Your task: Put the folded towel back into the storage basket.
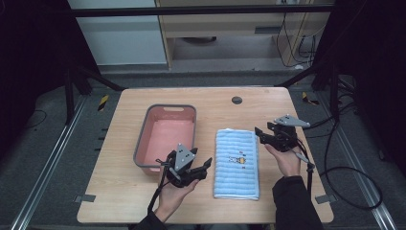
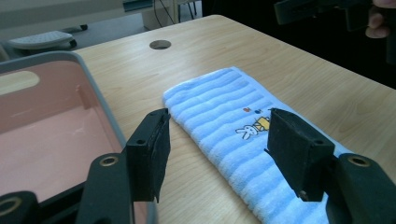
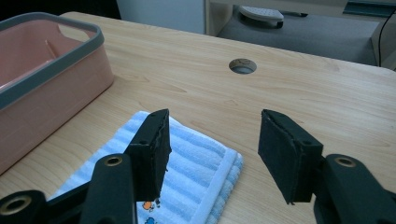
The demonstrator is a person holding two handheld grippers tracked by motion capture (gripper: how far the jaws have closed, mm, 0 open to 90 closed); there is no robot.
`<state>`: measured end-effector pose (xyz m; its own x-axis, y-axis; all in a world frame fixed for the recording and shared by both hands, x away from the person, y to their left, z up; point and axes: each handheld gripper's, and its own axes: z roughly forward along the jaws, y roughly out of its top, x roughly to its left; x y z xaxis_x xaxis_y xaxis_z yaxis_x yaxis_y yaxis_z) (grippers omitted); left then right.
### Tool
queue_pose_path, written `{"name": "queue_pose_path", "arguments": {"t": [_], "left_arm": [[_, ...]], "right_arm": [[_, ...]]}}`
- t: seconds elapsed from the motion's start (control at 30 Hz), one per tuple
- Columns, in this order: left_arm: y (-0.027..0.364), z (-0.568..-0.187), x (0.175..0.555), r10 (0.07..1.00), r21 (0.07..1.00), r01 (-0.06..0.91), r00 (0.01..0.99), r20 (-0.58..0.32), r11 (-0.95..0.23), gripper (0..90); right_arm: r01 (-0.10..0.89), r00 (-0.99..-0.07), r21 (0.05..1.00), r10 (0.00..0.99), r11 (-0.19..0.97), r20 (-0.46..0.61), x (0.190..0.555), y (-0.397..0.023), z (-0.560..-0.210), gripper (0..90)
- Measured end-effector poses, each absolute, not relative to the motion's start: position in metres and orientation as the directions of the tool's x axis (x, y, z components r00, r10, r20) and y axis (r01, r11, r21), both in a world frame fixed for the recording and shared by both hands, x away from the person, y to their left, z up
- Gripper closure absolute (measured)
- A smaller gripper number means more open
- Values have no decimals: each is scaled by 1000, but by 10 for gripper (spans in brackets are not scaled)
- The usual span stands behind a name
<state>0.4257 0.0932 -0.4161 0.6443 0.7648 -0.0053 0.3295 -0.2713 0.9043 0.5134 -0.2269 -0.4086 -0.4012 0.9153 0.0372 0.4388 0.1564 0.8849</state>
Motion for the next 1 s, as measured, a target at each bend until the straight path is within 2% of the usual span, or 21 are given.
{"name": "queue_pose_path", "arguments": {"t": [1.0], "left_arm": [[56,-465,424,732,845,402,681,-17,-354,453]], "right_arm": [[528,-381,831,923,177,45,541,-226,-454,442]]}}
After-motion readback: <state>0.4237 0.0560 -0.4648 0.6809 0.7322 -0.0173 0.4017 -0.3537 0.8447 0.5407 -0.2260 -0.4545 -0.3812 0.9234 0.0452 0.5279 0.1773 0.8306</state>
